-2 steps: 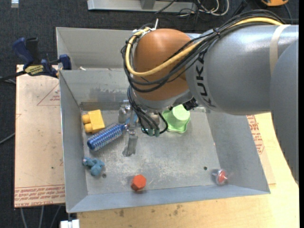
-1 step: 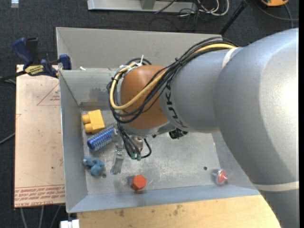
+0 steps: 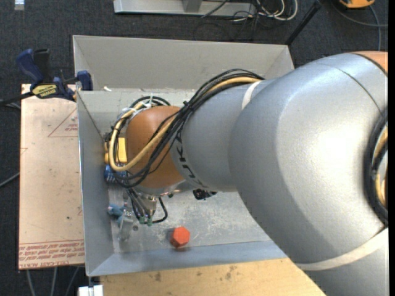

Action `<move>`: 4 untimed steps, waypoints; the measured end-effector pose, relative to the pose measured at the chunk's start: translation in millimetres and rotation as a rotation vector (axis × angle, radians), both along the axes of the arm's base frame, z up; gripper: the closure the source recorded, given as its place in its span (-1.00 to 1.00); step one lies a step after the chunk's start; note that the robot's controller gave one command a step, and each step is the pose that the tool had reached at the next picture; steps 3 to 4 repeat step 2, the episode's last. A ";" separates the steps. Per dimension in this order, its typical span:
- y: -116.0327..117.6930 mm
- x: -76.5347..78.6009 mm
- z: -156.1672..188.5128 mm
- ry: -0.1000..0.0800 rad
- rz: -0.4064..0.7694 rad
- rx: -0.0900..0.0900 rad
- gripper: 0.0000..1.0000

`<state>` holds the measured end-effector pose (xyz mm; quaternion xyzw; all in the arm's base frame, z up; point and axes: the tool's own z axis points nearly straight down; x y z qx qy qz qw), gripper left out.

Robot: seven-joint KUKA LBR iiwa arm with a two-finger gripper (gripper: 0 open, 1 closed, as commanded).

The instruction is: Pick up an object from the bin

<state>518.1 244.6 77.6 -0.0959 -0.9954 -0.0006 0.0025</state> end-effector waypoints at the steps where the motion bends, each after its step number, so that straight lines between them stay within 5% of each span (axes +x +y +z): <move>1: -3.2 2.4 2.1 -0.004 -0.006 -0.001 1.00; 2: -18.6 -2.1 136.6 -0.012 -0.011 0.002 1.00; 4: -18.6 -2.1 136.6 -0.012 -0.011 0.002 1.00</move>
Offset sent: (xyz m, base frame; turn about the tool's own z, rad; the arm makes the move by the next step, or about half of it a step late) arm 0.0000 0.0000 0.0000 0.0000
